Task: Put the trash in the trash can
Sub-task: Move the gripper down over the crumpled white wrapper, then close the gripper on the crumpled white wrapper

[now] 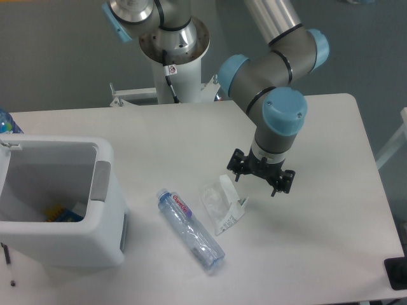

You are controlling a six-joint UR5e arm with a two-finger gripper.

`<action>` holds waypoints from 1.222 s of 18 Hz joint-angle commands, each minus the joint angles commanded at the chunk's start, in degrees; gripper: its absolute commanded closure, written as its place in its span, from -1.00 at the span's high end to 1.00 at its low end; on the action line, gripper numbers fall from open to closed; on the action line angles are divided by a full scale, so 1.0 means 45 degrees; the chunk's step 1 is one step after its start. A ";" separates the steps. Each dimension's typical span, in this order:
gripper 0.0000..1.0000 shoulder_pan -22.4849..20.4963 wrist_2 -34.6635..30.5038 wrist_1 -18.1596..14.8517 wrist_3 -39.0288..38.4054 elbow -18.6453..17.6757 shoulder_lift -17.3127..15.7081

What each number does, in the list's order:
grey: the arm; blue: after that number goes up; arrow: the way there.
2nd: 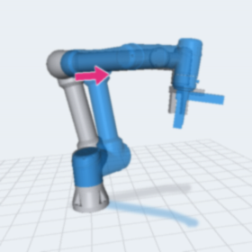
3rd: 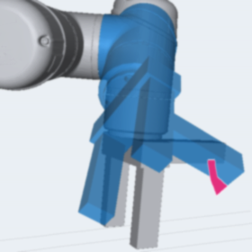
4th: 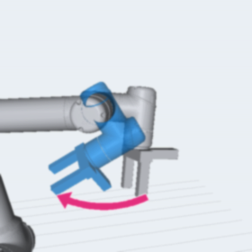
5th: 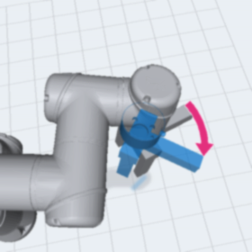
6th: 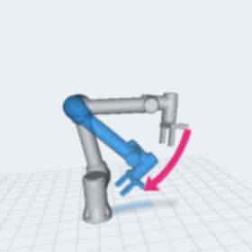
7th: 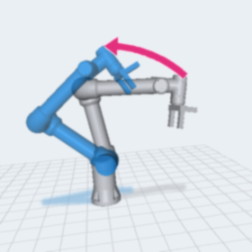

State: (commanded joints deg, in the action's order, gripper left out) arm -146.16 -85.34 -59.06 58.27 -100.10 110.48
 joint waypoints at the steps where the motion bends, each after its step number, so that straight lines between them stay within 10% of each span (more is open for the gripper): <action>1: 1.00 0.0078 0.0000 0.0019 0.0000 -0.0215 -0.0117; 12: 0.91 0.0917 -0.0817 0.1559 -0.1130 -0.1057 0.0232; 18: -0.34 0.1289 -0.1836 0.1836 -0.1914 -0.0998 0.0467; 22: -0.76 0.1270 -0.1875 0.1836 -0.1914 -0.0940 0.0467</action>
State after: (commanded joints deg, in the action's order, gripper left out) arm -140.45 -93.78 -50.80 49.66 -104.33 112.59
